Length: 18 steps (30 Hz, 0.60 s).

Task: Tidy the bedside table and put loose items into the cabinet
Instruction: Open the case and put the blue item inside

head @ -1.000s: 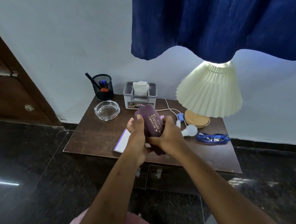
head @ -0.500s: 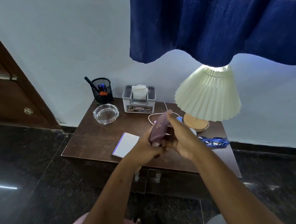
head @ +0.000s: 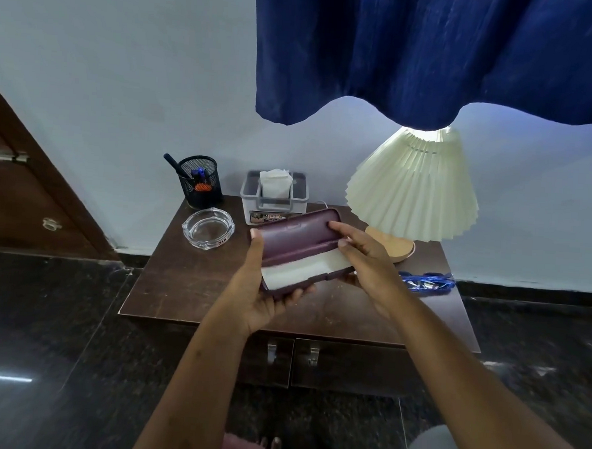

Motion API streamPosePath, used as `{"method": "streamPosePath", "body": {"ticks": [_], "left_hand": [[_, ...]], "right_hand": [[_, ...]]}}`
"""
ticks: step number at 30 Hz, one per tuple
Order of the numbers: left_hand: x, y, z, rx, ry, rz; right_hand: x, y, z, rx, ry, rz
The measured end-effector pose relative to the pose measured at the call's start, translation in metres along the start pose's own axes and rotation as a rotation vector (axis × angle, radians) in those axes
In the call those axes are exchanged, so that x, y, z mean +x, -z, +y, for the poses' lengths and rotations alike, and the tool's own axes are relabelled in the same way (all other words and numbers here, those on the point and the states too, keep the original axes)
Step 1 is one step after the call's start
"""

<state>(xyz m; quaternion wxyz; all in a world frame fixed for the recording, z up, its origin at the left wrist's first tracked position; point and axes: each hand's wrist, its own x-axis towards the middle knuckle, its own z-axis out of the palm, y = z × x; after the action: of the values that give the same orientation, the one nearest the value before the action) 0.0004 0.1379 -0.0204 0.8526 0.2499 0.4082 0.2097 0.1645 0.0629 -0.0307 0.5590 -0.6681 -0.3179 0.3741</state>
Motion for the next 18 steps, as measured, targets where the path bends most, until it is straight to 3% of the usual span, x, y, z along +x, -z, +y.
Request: {"method": "streamPosePath", "body": {"ticks": [2, 7, 15, 17, 18], "left_hand": [[0.004, -0.005, -0.004, -0.077, -0.03, 0.095], [0.011, -0.007, -0.007, -0.131, -0.094, 0.157], [0.013, -0.014, -0.017, 0.053, -0.116, 0.159], [0.016, -0.012, -0.017, 0.088, -0.147, 0.184], [0.017, -0.01, -0.016, 0.103, -0.157, 0.193]], "right_hand": [[0.0, 0.001, 0.002, -0.023, 0.014, 0.049], [-0.003, 0.01, 0.007, -0.24, 0.036, -0.061], [-0.009, 0.05, 0.009, 0.043, -0.112, -0.003], [-0.007, 0.067, 0.013, -0.102, -0.12, 0.117], [-0.005, 0.077, 0.017, -0.316, -0.102, 0.194]]}}
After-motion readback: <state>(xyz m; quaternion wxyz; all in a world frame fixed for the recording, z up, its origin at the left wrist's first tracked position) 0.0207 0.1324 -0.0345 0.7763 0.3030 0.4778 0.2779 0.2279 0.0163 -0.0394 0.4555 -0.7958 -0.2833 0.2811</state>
